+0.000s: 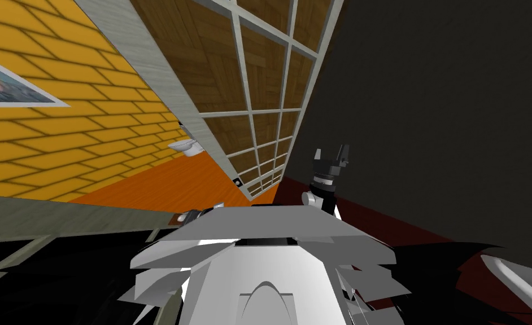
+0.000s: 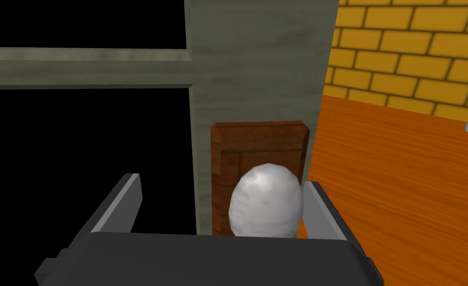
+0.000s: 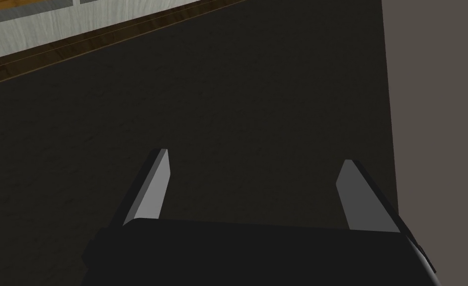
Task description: Push the door open
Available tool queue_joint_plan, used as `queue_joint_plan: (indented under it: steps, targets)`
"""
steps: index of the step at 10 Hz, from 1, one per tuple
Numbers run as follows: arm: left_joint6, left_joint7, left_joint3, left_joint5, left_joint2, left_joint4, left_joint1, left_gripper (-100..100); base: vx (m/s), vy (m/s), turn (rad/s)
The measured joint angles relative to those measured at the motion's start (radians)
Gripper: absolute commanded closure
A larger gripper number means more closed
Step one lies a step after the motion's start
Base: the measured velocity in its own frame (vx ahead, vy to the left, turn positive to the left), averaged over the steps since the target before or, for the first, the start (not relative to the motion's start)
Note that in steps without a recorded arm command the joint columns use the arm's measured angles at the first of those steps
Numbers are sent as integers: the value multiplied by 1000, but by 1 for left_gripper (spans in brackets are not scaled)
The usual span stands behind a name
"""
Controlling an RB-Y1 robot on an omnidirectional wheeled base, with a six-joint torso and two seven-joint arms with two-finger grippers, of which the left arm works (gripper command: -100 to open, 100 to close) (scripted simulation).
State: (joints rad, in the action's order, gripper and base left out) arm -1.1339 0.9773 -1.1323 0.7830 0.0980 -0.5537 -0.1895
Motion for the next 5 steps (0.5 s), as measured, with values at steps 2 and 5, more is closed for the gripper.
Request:
queue_joint_plan:
  steps: [2, 5]
  targets:
    - [13, -12, -45, 2, -22, -48, 10, 100, -13, 53, -109]
    - [2, -18, -96, 2, -11, -33, -3, 100, -9, 36, -117]
